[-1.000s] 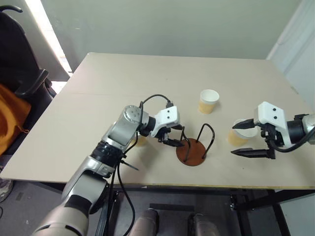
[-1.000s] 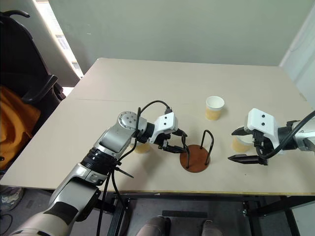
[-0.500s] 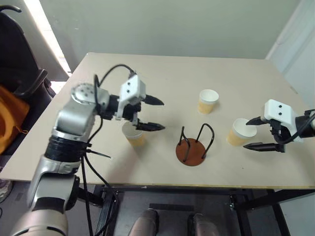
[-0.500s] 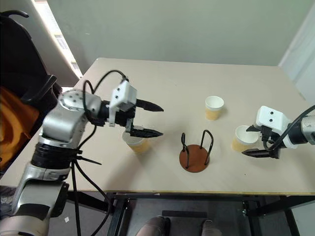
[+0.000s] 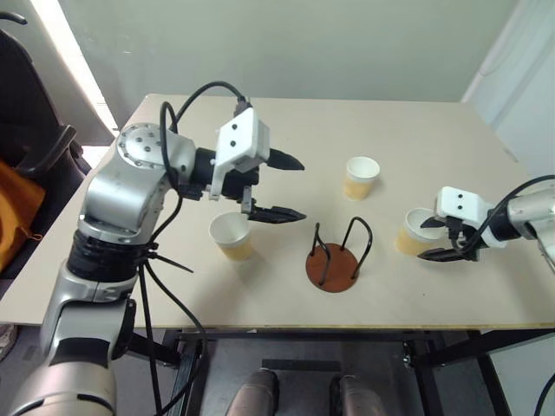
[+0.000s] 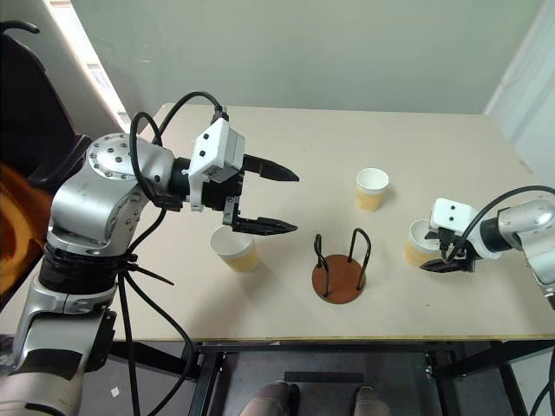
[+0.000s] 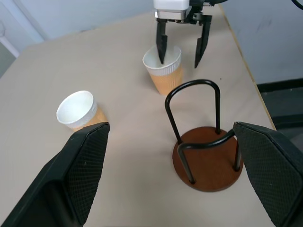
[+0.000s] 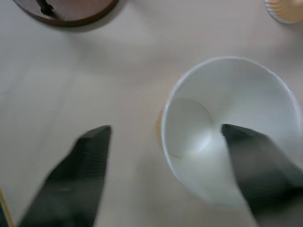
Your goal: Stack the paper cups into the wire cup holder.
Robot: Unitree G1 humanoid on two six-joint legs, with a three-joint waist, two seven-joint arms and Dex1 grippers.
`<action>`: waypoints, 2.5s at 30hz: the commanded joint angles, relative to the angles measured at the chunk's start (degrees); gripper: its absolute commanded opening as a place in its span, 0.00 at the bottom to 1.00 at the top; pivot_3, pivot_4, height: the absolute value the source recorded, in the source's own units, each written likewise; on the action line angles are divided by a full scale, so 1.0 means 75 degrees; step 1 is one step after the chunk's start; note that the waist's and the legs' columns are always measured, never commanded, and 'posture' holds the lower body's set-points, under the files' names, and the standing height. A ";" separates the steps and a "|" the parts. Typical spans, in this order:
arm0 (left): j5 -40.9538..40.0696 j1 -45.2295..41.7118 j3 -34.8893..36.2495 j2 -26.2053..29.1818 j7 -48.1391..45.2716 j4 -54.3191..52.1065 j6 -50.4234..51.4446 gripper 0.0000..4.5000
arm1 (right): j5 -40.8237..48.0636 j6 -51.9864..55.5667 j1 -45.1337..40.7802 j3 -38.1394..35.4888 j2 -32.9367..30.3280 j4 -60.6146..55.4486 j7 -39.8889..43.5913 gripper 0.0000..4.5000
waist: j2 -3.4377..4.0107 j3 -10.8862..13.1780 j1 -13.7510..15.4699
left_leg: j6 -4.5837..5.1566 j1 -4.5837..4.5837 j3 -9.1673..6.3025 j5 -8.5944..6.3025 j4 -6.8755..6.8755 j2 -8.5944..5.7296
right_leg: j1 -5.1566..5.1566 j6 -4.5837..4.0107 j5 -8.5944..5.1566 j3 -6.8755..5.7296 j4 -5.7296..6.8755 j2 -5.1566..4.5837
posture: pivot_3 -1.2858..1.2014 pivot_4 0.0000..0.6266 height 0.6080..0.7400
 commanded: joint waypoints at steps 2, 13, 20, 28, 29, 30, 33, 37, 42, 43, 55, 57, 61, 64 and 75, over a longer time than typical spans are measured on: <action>0.0123 0.0006 0.0050 0.0339 -0.0015 -0.0117 -0.0160 1.00 | -0.0236 -0.0187 -0.0352 0.0071 0.0167 -0.0141 0.0115 0.39 | 0.0001 0.0000 -0.0010 | 0.0000 -0.0001 -0.0002 0.0000 0.0000 0.0000 | 0.0000 -0.0009 -0.0003 -0.0001 0.0000 0.0000 | 0.52 0.24 1.00; 0.0181 0.0237 0.0169 0.1087 -0.0179 -0.0104 -0.0381 1.00 | 0.0129 -0.0549 -0.1579 -0.0591 -0.0416 -0.0702 0.1320 0.01 | 0.0008 0.0005 -0.0012 | -0.0006 -0.0009 -0.0013 0.0001 -0.0019 -0.0003 | -0.0014 -0.0078 -0.0035 -0.0008 0.0000 -0.0001 | 0.52 0.24 1.00; 0.0122 0.0357 0.0192 0.1168 -0.0164 -0.0100 -0.0464 1.00 | 0.1582 0.0030 -0.3682 -0.0438 0.0379 -0.1424 0.2144 0.01 | 0.0007 0.0004 -0.0069 | -0.0026 -0.0002 -0.0021 0.0010 -0.0048 0.0006 | -0.0027 -0.0110 -0.0054 -0.0019 0.0006 0.0006 | 0.52 0.24 1.00; 0.0124 0.0418 0.0229 0.1283 -0.0141 -0.0185 -0.0411 1.00 | 0.2253 -0.0408 -0.3623 0.0710 0.0432 -0.2184 0.2145 0.01 | 0.0007 0.0004 -0.0038 | -0.0078 -0.0022 -0.0041 0.0041 -0.0040 -0.0003 | -0.0031 -0.0119 -0.0058 -0.0025 0.0003 0.0005 | 0.52 0.24 1.00; 0.0093 0.0442 0.0254 0.1313 -0.0148 -0.0225 -0.0394 1.00 | 0.2319 -0.0442 -0.3624 0.0791 0.0393 -0.2183 0.2145 0.01 | 0.0007 0.0004 -0.0038 | -0.0077 -0.0022 -0.0040 0.0041 -0.0040 -0.0004 | -0.0031 -0.0120 -0.0059 -0.0024 0.0001 0.0003 | 0.52 0.24 1.00; 0.0052 0.0478 0.0286 0.1352 -0.0161 -0.0269 -0.0374 1.00 | 0.2333 -0.0474 -0.3643 0.0886 0.0385 -0.2155 0.2145 0.01 | 0.0008 0.0005 -0.0042 | -0.0077 -0.0022 -0.0040 0.0040 -0.0040 -0.0005 | -0.0031 -0.0122 -0.0060 -0.0024 0.0001 0.0002 | 0.52 0.24 1.00; -0.0056 0.0549 0.0346 0.1408 -0.0182 -0.0372 -0.0319 1.00 | 0.2320 -0.0554 -0.3679 0.1058 0.0371 -0.2102 0.2145 0.01 | 0.0008 0.0005 -0.0065 | -0.0081 -0.0019 -0.0039 0.0040 -0.0043 -0.0001 | -0.0035 -0.0122 -0.0061 -0.0025 0.0006 0.0003 | 0.52 0.24 1.00; -0.0289 0.0633 0.0457 0.1481 -0.0240 -0.0530 -0.0241 1.00 | 0.2271 -0.0621 -0.3682 0.1254 0.0482 -0.2160 0.2145 0.01 | 0.0008 0.0005 -0.0083 | -0.0086 -0.0015 -0.0039 0.0043 -0.0049 0.0002 | -0.0039 -0.0124 -0.0062 -0.0026 0.0015 0.0003 | 0.52 0.24 1.00; -0.0269 0.0658 0.0440 0.1537 -0.0147 -0.0468 -0.0278 1.00 | 0.1833 -0.1006 -0.3501 0.1435 0.0505 -0.2137 0.2145 0.01 | 0.0007 0.0004 -0.0087 | -0.0071 -0.0015 -0.0040 0.0034 -0.0048 0.0002 | -0.0039 -0.0128 -0.0060 -0.0026 0.0016 0.0003 | 0.52 0.24 1.00; -0.0279 0.0653 0.0438 0.1535 -0.0129 -0.0467 -0.0275 1.00 | 0.1756 -0.1098 -0.3472 0.1473 0.0476 -0.2123 0.2145 0.09 | 0.0007 0.0004 -0.0086 | -0.0066 -0.0015 -0.0040 0.0032 -0.0047 0.0002 | -0.0039 -0.0129 -0.0059 -0.0026 0.0016 0.0003 | 0.52 0.24 1.00; 0.0282 0.0444 0.0306 0.1351 0.0517 0.0021 -0.0418 1.00 | 0.0406 -0.2042 -0.4383 0.1329 0.1075 0.0486 0.1529 0.95 | 0.0009 0.0005 -0.0105 | -0.0054 -0.0007 -0.0038 0.0025 -0.0046 0.0005 | -0.0040 -0.0140 -0.0052 -0.0025 0.0022 0.0003 | 0.52 0.24 1.00; 0.0456 0.0433 0.0303 0.1271 0.0762 0.0120 -0.0471 1.00 | -0.0412 -0.2685 -0.4940 0.1444 0.1665 0.2057 0.0668 0.99 | 0.0008 0.0005 -0.0113 | -0.0031 -0.0005 -0.0043 0.0024 -0.0055 0.0010 | -0.0049 -0.0163 -0.0037 -0.0025 0.0023 0.0003 | 0.52 0.24 1.00; 0.0773 0.0567 0.0259 0.1282 0.1005 0.0176 -0.0615 1.00 | -0.0938 -0.3279 -0.5790 0.1304 0.2901 0.4745 -0.0297 0.99 | 0.0008 0.0005 -0.0138 | -0.0044 0.0004 -0.0047 0.0045 -0.0085 0.0019 | -0.0064 -0.0196 -0.0013 -0.0025 0.0024 0.0005 | 0.52 0.24 1.00; 0.0837 0.0574 0.0336 0.1178 0.1243 0.0213 -0.0565 1.00 | -0.1812 -0.4119 -0.6230 0.1607 0.3308 0.6340 -0.1109 0.99 | 0.0009 0.0005 -0.0115 | -0.0063 -0.0010 -0.0048 0.0064 -0.0122 0.0020 | -0.0099 -0.0196 -0.0011 -0.0027 0.0033 0.0004 | 0.52 0.24 1.00; 0.1127 0.0528 0.0458 0.0978 0.1850 0.0514 -0.0628 1.00 | -0.3313 -0.4571 -0.6316 0.1700 0.4297 0.8995 -0.2798 0.99 | 0.0011 0.0007 -0.0028 | -0.0146 -0.0044 -0.0029 0.0057 -0.0146 0.0034 | -0.0128 -0.0156 0.0014 -0.0043 0.0018 0.0004 | 0.52 0.24 1.00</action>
